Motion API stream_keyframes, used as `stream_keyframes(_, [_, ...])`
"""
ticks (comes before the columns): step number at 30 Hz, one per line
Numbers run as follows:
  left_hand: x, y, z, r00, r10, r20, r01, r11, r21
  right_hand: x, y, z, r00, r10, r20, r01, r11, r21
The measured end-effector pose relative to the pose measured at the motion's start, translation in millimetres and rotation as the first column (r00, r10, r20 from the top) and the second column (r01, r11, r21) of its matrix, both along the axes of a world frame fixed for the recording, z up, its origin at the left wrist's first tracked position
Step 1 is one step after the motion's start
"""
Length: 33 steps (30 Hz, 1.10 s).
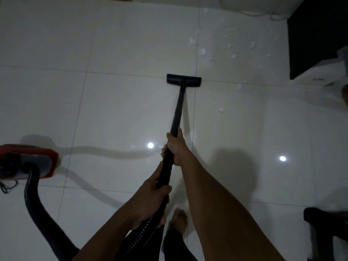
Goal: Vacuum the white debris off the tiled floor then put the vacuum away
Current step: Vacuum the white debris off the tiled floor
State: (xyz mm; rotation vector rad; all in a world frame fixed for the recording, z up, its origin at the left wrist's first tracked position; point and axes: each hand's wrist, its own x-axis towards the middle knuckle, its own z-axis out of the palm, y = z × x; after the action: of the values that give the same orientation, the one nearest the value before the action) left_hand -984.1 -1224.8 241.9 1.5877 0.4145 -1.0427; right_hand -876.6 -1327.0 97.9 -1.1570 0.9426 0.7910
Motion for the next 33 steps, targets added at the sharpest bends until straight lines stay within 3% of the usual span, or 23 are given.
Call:
stream_keyframes(7, [69.7,12.9,-7.7,0.997,0.018,-0.077,-0.023,0.998,-0.063,69.8,7.4,-6.5,1.0,-0.006,0.01,0.007,1.0,-0.017])
stream_keyframes(13, [139.5,25.4,-13.0,1.0,0.028,-0.006,-0.029,0.994,-0.107,138.8,18.2,-12.7,0.999,-0.034,0.008,0.034,0.999,-0.039])
stream_keyframes(17, [187.9,44.0,-19.5,0.998,0.047,-0.046,-0.053,0.991,-0.124,191.0,34.3,-14.7,0.999,-0.031,0.021,0.032,0.998,-0.052])
stream_keyframes(22, [237.2,50.0,-25.0,0.999,0.012,0.046,-0.007,0.995,-0.097,237.2,39.2,-20.0,0.998,-0.05,0.032,0.052,0.997,-0.053])
stream_keyframes(27, [280.5,47.0,-28.9,1.0,0.022,-0.022,-0.025,0.991,-0.134,280.9,32.6,-23.4,0.997,-0.038,0.072,0.042,0.998,-0.052])
stream_keyframes(33, [331.8,34.2,-37.7,1.0,-0.008,-0.002,0.007,0.991,-0.136,332.5,18.4,-31.4,0.996,-0.046,0.079,0.05,0.998,-0.048])
